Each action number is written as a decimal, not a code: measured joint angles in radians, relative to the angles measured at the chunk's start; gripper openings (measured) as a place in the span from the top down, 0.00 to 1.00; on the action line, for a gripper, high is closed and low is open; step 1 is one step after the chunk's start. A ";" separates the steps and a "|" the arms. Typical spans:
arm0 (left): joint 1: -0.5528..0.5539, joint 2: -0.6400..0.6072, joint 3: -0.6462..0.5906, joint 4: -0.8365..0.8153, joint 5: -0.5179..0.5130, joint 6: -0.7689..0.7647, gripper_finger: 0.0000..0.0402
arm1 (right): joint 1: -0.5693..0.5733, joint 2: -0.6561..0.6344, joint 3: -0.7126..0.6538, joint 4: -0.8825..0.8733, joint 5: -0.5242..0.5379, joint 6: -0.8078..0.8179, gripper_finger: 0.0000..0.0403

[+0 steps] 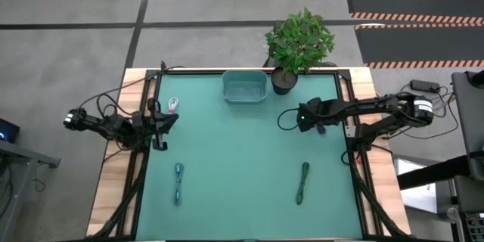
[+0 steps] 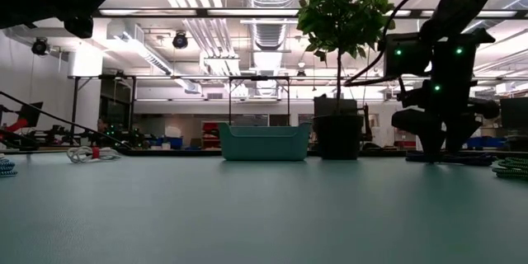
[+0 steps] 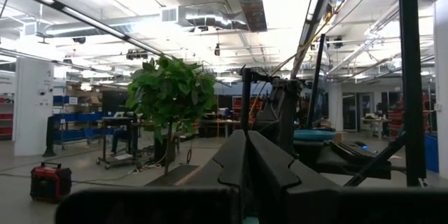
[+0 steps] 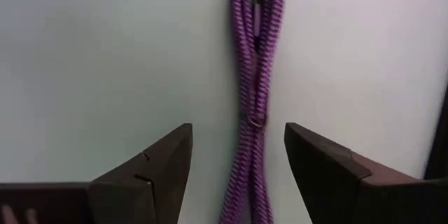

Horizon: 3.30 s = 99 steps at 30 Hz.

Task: Pick and place USB-C Cables
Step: Put the purple charger cable into the green bin

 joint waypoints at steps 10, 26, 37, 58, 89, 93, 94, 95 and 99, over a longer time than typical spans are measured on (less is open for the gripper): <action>0.000 0.000 0.000 0.008 0.000 0.000 1.00 | -0.061 -0.002 0.000 0.035 -0.008 -0.041 0.46; 0.000 0.001 0.000 0.009 -0.001 0.001 1.00 | -0.149 0.009 -0.001 0.111 -0.031 -0.131 0.46; 0.000 0.001 0.000 0.009 -0.002 0.002 1.00 | -0.154 0.008 -0.011 0.140 -0.066 -0.143 0.65; 0.000 0.001 0.000 0.008 -0.003 -0.001 1.00 | -0.152 -0.013 -0.011 0.129 -0.105 -0.169 0.95; 0.000 0.001 0.000 0.016 -0.003 -0.008 1.00 | 0.313 -0.195 0.001 0.326 -0.056 -0.204 0.96; 0.000 0.001 0.000 0.016 -0.003 -0.008 1.00 | 0.376 -0.183 0.009 0.396 -0.021 -0.245 0.96; 0.000 0.001 0.000 0.016 -0.003 -0.009 1.00 | 0.387 -0.181 0.010 0.418 -0.018 -0.254 0.96; 0.000 0.001 0.000 0.016 -0.003 -0.010 1.00 | 0.397 -0.181 0.010 0.439 -0.017 -0.261 0.96; 0.000 0.001 0.000 0.016 -0.003 -0.011 1.00 | 0.429 -0.181 0.010 0.516 -0.017 -0.297 0.96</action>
